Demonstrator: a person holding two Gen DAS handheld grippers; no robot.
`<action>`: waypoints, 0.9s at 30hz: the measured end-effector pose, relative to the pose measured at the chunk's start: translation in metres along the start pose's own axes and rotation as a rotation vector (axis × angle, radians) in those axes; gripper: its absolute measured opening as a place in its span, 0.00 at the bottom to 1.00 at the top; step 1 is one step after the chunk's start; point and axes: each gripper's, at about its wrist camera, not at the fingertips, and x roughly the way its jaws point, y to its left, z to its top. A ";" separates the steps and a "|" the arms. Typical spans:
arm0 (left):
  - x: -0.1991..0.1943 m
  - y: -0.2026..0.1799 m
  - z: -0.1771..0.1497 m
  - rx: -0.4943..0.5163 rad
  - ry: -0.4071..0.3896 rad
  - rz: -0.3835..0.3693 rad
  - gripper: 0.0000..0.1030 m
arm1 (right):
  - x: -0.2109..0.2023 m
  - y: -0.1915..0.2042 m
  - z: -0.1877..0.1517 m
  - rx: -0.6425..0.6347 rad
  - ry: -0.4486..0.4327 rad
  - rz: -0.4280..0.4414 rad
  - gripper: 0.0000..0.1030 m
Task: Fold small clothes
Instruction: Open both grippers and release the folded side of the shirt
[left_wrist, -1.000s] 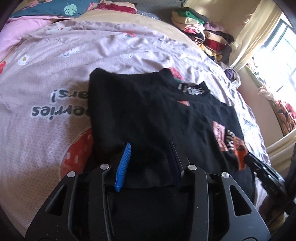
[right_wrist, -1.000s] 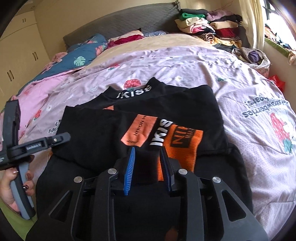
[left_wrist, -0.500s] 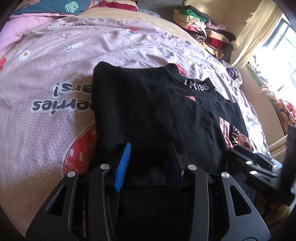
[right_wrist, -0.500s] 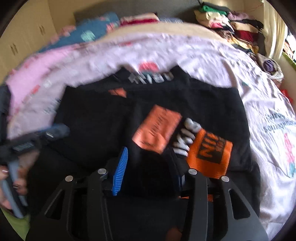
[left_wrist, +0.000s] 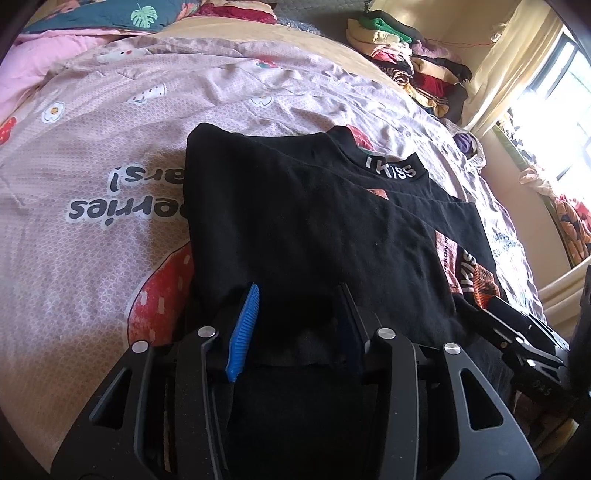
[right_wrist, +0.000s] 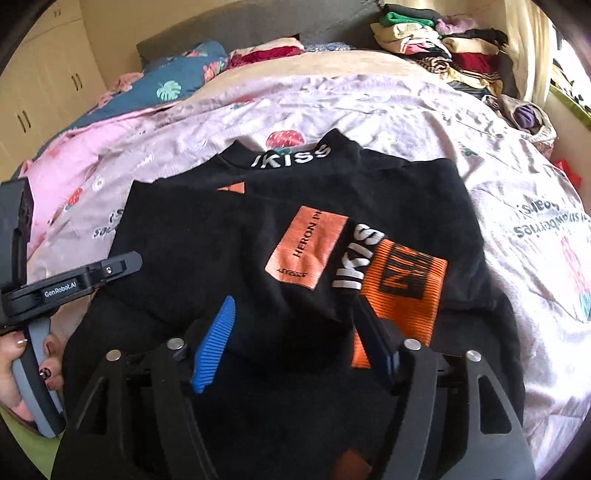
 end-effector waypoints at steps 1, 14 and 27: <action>0.000 -0.001 0.000 0.002 0.000 0.000 0.36 | -0.002 -0.003 0.000 0.014 -0.006 0.003 0.76; -0.011 -0.011 -0.006 -0.009 -0.003 -0.031 0.62 | -0.030 -0.004 -0.001 0.047 -0.058 0.007 0.96; -0.030 -0.014 -0.004 -0.024 -0.029 -0.023 0.91 | -0.051 -0.002 -0.002 0.050 -0.101 -0.007 0.96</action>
